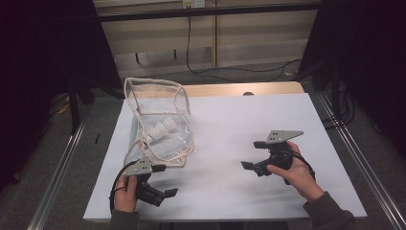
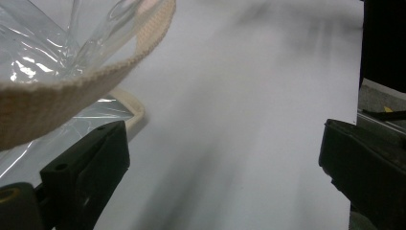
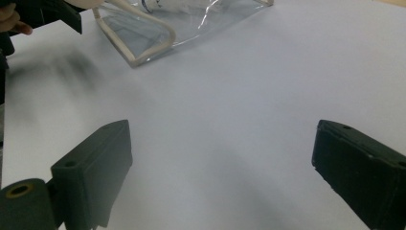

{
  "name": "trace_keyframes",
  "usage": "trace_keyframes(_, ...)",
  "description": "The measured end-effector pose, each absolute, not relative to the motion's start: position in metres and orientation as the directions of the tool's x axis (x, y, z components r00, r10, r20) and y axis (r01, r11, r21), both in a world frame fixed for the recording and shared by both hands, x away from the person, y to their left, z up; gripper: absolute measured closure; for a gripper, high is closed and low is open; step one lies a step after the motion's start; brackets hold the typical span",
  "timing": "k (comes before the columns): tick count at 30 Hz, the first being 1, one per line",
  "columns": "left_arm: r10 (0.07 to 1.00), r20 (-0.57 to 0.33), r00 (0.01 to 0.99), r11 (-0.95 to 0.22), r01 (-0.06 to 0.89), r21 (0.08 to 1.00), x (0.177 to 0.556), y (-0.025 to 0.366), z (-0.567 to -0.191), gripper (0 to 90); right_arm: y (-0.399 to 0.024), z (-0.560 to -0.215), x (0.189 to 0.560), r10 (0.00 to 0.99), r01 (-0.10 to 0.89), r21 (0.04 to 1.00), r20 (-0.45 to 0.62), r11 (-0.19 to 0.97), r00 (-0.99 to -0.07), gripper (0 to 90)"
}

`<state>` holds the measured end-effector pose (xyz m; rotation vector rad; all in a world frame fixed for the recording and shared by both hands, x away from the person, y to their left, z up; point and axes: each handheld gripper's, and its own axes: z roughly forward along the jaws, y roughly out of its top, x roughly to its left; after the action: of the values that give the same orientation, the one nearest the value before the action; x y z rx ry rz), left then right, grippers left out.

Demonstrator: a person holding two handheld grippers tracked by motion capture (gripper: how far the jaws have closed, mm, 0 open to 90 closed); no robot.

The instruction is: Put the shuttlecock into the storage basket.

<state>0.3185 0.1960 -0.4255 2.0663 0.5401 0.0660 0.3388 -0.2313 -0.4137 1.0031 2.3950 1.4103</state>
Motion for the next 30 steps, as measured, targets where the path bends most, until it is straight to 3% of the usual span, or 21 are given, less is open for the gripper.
trace_keyframes(30, 0.4, -0.165, 0.901, -0.443, 0.348, 0.826, 0.319, 0.196, -0.426, 3.4, -0.26, -0.433, 0.324, 0.659, 0.479, 0.828, 0.188, 0.293, -0.728, 6.1)
